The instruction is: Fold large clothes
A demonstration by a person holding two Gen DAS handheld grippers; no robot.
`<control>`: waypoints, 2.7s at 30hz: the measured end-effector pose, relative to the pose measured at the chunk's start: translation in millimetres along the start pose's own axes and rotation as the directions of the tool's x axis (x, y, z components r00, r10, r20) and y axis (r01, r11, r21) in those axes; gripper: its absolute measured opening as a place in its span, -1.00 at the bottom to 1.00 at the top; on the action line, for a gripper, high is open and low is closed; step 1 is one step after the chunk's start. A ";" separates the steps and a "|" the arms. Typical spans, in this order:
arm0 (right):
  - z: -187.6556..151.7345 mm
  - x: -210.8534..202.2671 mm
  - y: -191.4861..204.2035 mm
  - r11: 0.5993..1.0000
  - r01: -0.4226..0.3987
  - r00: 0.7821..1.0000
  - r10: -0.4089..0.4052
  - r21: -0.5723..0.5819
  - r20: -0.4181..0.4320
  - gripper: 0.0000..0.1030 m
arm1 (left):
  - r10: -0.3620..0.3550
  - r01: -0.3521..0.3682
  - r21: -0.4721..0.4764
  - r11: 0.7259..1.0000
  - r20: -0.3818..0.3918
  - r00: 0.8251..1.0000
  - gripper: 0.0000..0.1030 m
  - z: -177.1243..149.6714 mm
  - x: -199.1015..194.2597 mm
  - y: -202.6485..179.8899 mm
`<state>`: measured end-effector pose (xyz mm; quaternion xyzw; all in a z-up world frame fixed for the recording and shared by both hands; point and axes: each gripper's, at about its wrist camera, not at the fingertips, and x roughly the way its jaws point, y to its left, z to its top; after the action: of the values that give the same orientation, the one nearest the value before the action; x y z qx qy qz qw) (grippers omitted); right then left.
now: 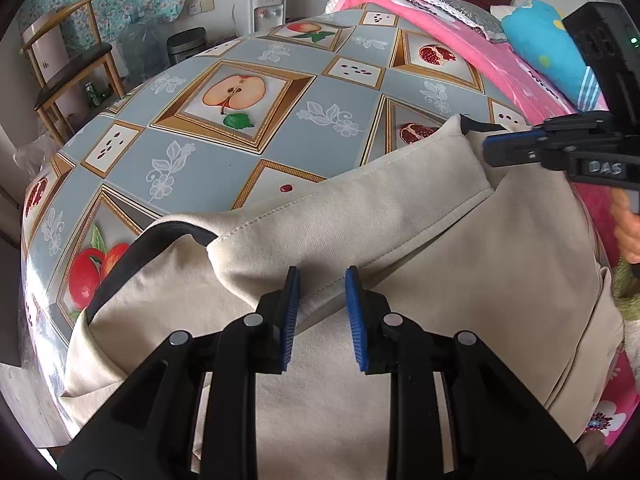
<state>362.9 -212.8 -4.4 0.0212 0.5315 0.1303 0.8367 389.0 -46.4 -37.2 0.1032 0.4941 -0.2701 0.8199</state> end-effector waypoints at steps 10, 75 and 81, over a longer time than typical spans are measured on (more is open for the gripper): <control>7.5 -2.3 2.1 1.000 -0.001 0.998 0.000 0.014 0.070 -0.90 | -0.013 0.013 0.004 1.000 0.017 1.000 -0.54 -2.3 -0.8 1.6; -185.2 -137.7 101.1 0.995 -0.018 0.996 0.009 0.094 0.091 0.47 | 0.044 -0.015 -0.252 0.968 0.108 0.993 0.50 -152.1 -177.8 -19.0; -231.9 -122.8 122.6 0.989 0.032 0.999 -0.035 0.141 0.018 0.48 | 0.090 -0.082 -0.231 0.970 0.025 0.996 0.60 -201.3 -150.1 -65.1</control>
<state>82.2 -147.9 24.8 0.0727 0.5310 0.0782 0.8406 146.7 38.4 0.5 0.0241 0.5026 -0.1773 0.8458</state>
